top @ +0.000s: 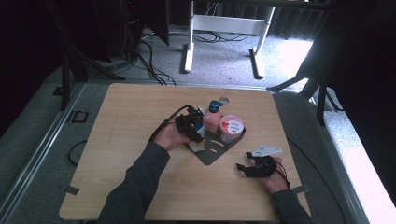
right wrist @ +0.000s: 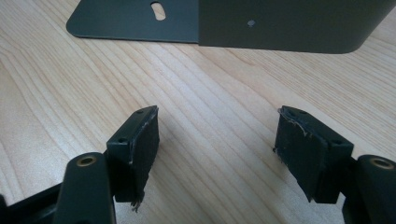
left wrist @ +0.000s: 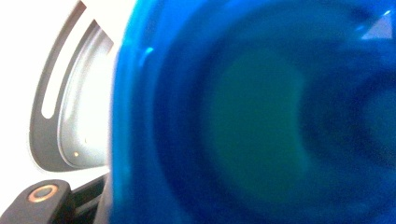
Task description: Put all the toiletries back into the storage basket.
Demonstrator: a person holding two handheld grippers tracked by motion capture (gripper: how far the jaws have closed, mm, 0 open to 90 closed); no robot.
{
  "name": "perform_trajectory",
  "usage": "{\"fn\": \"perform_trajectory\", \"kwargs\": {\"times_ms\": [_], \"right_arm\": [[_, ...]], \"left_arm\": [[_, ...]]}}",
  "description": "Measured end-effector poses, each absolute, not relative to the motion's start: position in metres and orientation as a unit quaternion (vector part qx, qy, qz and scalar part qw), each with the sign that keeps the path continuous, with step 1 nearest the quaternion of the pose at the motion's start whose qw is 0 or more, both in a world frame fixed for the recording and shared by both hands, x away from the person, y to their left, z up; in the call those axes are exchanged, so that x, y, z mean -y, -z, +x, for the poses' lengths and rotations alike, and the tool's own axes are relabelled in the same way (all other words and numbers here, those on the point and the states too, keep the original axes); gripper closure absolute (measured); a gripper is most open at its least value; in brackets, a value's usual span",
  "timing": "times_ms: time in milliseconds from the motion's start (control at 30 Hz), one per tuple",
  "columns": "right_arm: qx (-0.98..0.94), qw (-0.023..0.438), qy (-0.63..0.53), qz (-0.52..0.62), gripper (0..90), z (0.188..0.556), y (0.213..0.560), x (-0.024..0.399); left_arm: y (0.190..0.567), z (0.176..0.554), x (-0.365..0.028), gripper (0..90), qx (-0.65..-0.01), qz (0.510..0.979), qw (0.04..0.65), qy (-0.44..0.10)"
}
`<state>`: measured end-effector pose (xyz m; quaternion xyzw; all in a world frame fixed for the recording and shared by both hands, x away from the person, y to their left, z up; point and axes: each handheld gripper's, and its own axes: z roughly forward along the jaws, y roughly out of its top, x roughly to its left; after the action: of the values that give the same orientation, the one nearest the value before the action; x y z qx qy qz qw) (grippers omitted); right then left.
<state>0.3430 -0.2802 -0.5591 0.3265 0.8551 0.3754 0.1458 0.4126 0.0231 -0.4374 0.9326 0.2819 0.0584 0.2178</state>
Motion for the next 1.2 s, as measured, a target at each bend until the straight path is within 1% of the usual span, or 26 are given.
{"fn": "perform_trajectory", "kwargs": {"times_ms": [733,1200], "right_arm": [[-0.855,0.145,-0.375,0.327,30.1,0.343,0.559,0.28],[-0.855,0.145,-0.375,0.327,30.1,0.343,0.559,0.28]], "left_arm": [[0.438,0.424,-0.019,54.9,-0.301,0.926,0.218,-0.075],[0.44,0.434,-0.025,55.0,-0.319,0.918,0.219,-0.084]]}}
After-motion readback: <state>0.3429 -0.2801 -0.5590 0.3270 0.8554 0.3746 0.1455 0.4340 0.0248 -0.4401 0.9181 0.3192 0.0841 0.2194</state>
